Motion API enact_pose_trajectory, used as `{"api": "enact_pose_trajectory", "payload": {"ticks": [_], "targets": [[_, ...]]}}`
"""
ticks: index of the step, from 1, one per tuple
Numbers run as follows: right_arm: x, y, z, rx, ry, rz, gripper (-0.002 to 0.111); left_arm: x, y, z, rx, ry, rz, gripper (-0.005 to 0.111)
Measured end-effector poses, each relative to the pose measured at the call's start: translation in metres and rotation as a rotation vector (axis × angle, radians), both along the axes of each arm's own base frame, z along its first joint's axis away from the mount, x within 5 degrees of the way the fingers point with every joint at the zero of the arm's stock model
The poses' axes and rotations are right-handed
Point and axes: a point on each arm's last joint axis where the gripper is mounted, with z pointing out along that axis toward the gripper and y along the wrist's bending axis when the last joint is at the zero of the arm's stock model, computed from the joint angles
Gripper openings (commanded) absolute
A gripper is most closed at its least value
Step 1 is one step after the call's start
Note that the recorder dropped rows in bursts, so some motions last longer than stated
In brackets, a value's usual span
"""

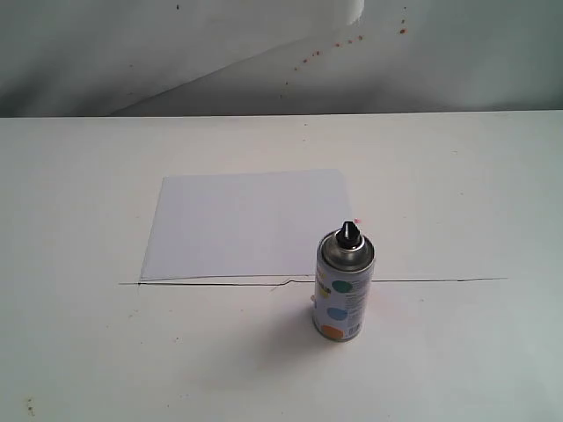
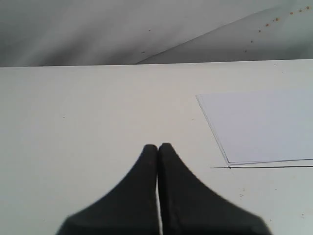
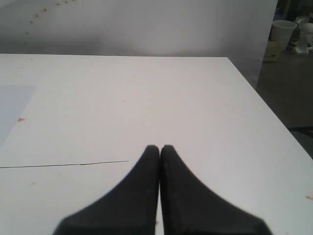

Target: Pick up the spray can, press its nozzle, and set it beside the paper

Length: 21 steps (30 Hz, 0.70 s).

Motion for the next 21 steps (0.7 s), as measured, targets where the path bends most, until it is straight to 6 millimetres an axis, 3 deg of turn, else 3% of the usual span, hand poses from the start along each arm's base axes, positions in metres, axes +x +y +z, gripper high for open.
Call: {"api": "enact_pose_trajectory", "payload": {"ticks": [16,21], "targets": [[0.0,0.0,0.001,-0.001,-0.01,0.0,0.0,0.0,0.0,0.0,0.002,0.0,0.0,0.0],[0.003,0.0,0.025,-0.028,-0.277,0.0,0.0,0.0,0.0,0.0,0.002,0.0,0.0,0.0]]}}
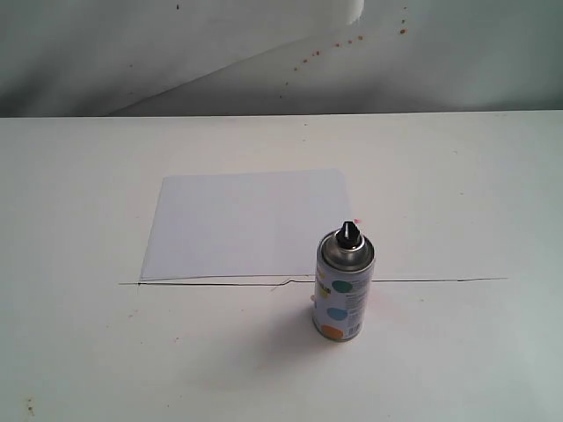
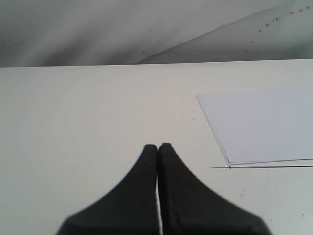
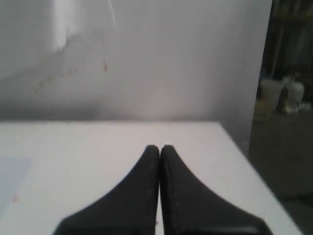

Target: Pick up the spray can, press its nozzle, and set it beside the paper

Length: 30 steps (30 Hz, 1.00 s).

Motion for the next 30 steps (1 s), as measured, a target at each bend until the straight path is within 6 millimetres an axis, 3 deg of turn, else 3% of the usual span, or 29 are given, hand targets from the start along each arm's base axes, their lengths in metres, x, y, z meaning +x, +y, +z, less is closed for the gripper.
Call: {"api": "enact_pose_trajectory", "payload": {"ticks": [5,9,24,30], "targets": [[-0.006,0.001,0.032,-0.043,-0.359,-0.002,0.0,0.0,0.0,0.0,0.0,0.0,0.0,0.0],[-0.013,0.001,0.046,-0.06,-0.528,-0.004,0.0,0.0,0.0,0.0,0.0,0.0,0.0,0.0],[-0.025,0.003,0.064,-0.073,-0.737,0.0,0.0,0.0,0.0,0.0,0.0,0.0,0.0,0.0],[-0.035,0.004,0.102,-0.08,-0.795,0.001,0.0,0.0,0.0,0.0,0.0,0.0,0.0,0.0]]}}
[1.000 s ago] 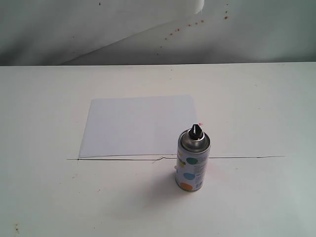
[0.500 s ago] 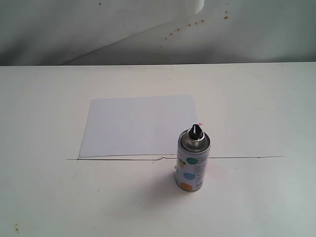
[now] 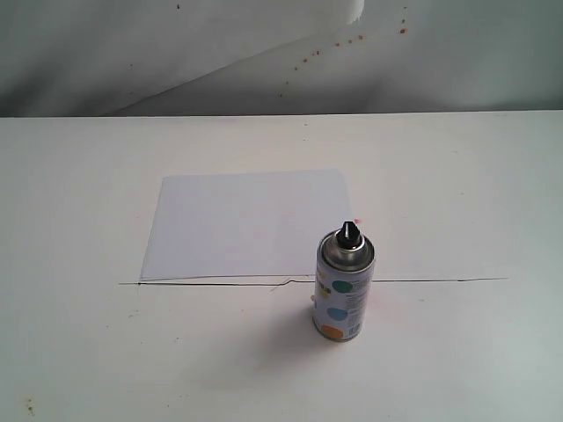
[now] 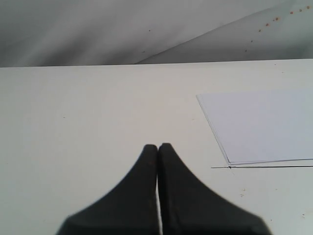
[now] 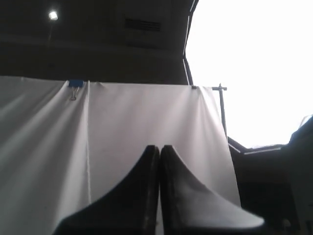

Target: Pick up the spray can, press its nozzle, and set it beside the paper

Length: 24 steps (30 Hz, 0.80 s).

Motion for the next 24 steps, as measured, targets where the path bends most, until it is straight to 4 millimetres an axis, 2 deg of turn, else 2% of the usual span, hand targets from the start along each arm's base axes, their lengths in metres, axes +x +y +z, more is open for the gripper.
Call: {"api": "enact_pose_trajectory", "payload": {"ticks": [2,7,12,16,20,24], "targets": [[0.002,0.0,0.016,0.001,-0.006,0.0,0.0,0.0,0.0,0.0,0.0,0.0,0.0,0.0],[0.023,-0.003,0.052,0.007,0.038,0.0,0.0,0.0,0.0,0.0,0.0,0.0,0.0,0.0],[0.055,-0.007,0.078,0.037,0.101,0.024,0.0,0.0,0.0,0.0,0.0,0.0,0.0,0.0],[0.084,-0.01,0.078,0.115,0.18,0.081,0.0,0.0,0.0,0.0,0.0,0.0,0.0,0.0],[0.11,-0.011,0.064,0.205,0.301,0.157,0.0,0.0,0.0,0.0,0.0,0.0,0.0,0.0],[0.131,-0.006,0.048,0.125,0.457,0.18,0.0,0.0,0.0,0.0,0.0,0.0,0.0,0.0]]}}
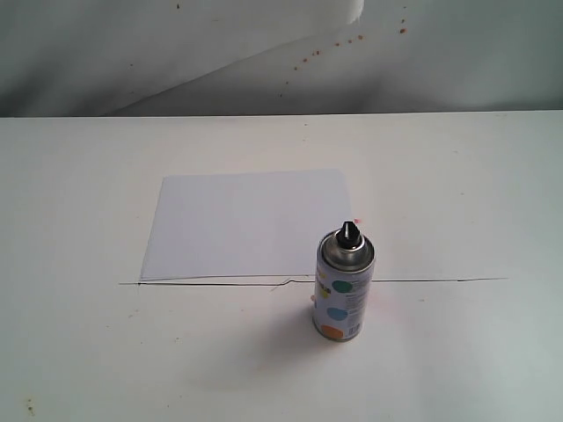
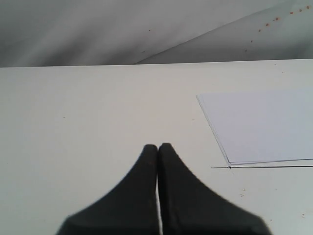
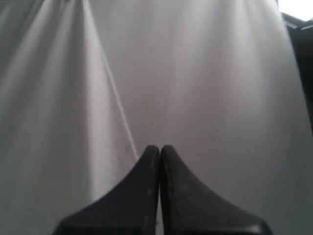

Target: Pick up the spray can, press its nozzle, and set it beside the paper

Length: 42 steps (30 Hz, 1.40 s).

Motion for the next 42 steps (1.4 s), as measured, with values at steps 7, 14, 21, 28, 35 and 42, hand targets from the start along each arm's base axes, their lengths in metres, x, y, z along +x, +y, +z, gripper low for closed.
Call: {"api": "enact_pose_trajectory", "payload": {"ticks": [7,14,21,28,35,42], "targets": [[0.042,0.009,-0.041,-0.209,0.26,0.107,0.0,0.0,0.0,0.0,0.0,0.0,0.0,0.0],[0.076,0.006,-0.084,-0.054,0.485,0.162,0.0,0.0,0.0,0.0,0.0,0.0,0.0,0.0],[0.086,0.005,-0.102,-0.023,0.56,0.168,0.0,0.0,0.0,0.0,0.0,0.0,0.0,0.0],[0.091,0.0,-0.121,0.007,0.69,0.123,0.0,0.0,0.0,0.0,0.0,0.0,0.0,0.0],[0.07,0.006,-0.156,0.076,0.758,0.166,0.0,0.0,0.0,0.0,0.0,0.0,0.0,0.0],[0.059,0.015,-0.16,0.075,0.672,0.251,0.0,0.0,0.0,0.0,0.0,0.0,0.0,0.0]]}}
